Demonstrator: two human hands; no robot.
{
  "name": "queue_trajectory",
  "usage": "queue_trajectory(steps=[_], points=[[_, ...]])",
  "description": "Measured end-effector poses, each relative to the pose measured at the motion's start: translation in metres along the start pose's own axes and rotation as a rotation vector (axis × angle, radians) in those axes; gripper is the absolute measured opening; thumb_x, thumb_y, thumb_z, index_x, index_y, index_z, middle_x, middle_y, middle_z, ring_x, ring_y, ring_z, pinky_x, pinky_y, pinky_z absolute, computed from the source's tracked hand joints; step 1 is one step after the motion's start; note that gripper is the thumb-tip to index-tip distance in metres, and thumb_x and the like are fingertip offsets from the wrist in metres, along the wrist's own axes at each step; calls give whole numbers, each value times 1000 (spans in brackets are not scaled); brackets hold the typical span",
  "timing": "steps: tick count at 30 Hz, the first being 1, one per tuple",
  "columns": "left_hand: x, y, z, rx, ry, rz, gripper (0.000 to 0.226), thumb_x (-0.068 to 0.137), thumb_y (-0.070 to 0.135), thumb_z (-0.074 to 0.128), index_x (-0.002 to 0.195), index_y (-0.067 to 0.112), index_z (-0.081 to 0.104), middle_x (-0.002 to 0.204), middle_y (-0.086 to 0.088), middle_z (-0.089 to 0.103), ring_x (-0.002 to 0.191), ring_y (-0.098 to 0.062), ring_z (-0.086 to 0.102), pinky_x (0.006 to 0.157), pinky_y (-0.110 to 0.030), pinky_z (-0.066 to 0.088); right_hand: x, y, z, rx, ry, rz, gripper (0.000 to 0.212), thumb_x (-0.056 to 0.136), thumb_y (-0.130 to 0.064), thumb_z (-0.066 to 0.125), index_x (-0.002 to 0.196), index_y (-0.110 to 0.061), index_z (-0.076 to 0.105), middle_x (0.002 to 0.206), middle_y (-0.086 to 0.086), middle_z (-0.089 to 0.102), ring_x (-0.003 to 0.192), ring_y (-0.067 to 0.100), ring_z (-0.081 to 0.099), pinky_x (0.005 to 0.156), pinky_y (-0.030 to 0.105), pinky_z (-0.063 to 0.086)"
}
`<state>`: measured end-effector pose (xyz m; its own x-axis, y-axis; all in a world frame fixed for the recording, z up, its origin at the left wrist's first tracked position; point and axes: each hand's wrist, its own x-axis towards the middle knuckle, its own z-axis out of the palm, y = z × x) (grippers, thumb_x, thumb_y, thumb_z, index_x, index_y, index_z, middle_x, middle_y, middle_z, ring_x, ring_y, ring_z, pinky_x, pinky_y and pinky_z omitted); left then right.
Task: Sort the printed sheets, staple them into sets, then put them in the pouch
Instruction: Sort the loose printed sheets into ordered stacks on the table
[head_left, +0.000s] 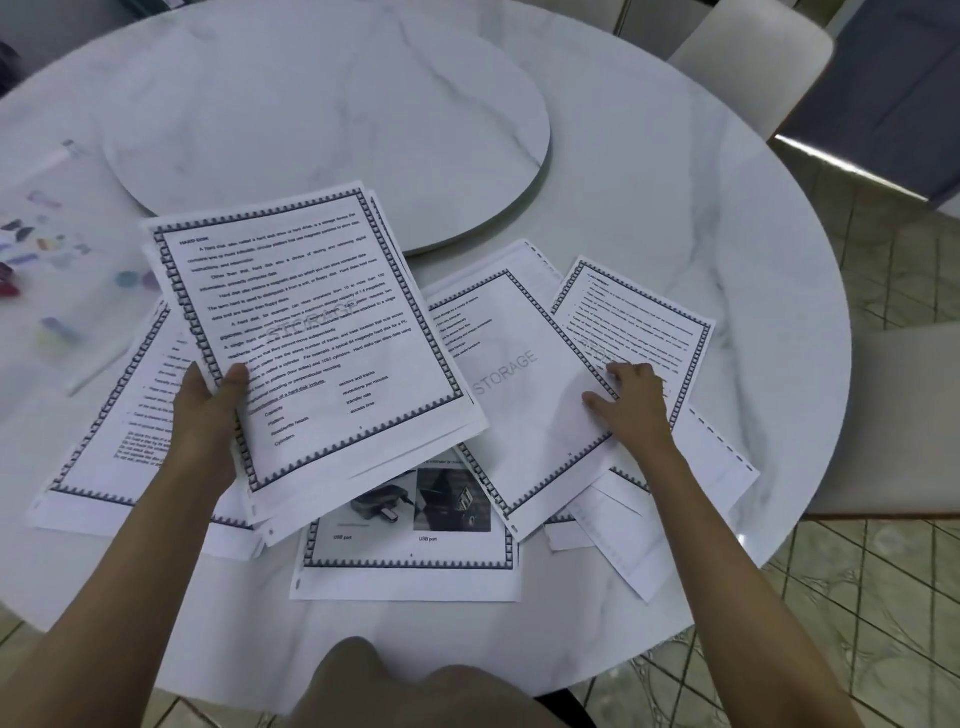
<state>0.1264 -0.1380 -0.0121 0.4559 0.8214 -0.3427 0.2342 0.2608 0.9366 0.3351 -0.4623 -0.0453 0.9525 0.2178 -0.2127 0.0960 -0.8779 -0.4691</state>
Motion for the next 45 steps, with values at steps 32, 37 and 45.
queue_trajectory(steps=[32, 37, 45], points=[[-24, -25, 9, 64, -23, -46, 39, 97, 18, 45, 135, 13, 42, 135, -10, 51, 120, -30, 50, 98, -43, 41, -44, 6, 7, 236, 149, 10, 36, 85, -21, 65, 116, -4, 58, 118, 17, 50, 112, 30, 43, 90, 33, 34], [-28, -31, 16, 82, -25, -50, 38, 97, 18, 45, 135, 12, 42, 135, -11, 51, 120, -30, 50, 97, -41, 41, -21, 49, -27, 137, 302, 338, 57, 85, -23, 65, 129, 7, 42, 131, 28, 37, 121, 40, 35, 98, 39, 30], [-33, -48, 25, 135, -74, -76, 38, 96, 17, 46, 134, 10, 44, 132, -11, 53, 118, -30, 52, 101, -45, 41, -5, 55, -23, 22, 251, 426, 77, 78, -38, 71, 124, 14, 38, 131, 28, 37, 121, 39, 36, 98, 38, 30]])
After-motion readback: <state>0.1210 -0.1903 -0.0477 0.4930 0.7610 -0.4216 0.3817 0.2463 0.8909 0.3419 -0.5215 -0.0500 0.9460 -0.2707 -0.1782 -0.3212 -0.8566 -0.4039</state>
